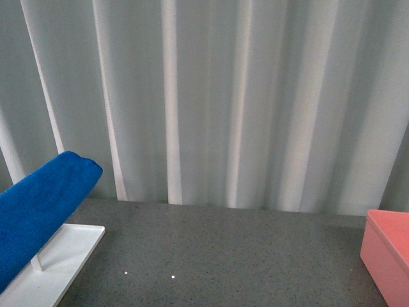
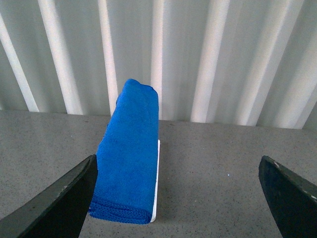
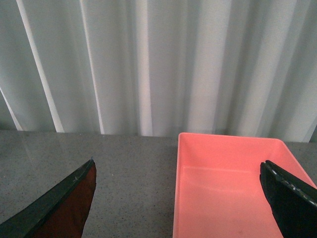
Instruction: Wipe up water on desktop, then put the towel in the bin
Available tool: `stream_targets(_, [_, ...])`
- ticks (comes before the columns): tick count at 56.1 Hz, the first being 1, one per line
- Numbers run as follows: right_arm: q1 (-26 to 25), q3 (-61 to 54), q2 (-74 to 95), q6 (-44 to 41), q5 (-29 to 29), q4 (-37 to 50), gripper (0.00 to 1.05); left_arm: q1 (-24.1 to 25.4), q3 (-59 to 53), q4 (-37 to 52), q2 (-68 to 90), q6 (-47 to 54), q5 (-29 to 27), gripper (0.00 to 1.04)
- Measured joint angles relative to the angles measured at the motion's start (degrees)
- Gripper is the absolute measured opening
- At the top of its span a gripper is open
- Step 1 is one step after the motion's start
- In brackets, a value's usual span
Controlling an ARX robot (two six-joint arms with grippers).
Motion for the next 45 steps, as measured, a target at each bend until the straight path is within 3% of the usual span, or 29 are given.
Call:
stream_targets(23, [0.0,0.0,0.0,0.0,-0.02,0.0,0.98,0.02,0.04,-0.09,0.07,-0.22,0.15,0.98])
stream_targets(29, [0.0,0.0,0.0,0.0,-0.02,0.0,0.98,2.16,3.65,-8.68,8.37,-9.99,7.08,0.98])
stream_targets(35, [0.0,0.0,-0.04,0.0,-0.02,0.0,0.98,3.5,6.93,1.36,22.91,-13.64,9.22,0.98])
stream_targets(45, [0.0,0.0,-0.04,0.0,-0.02,0.0,0.98,7.93,22.53,20.98,53.37,-4.13,12.17,0.98])
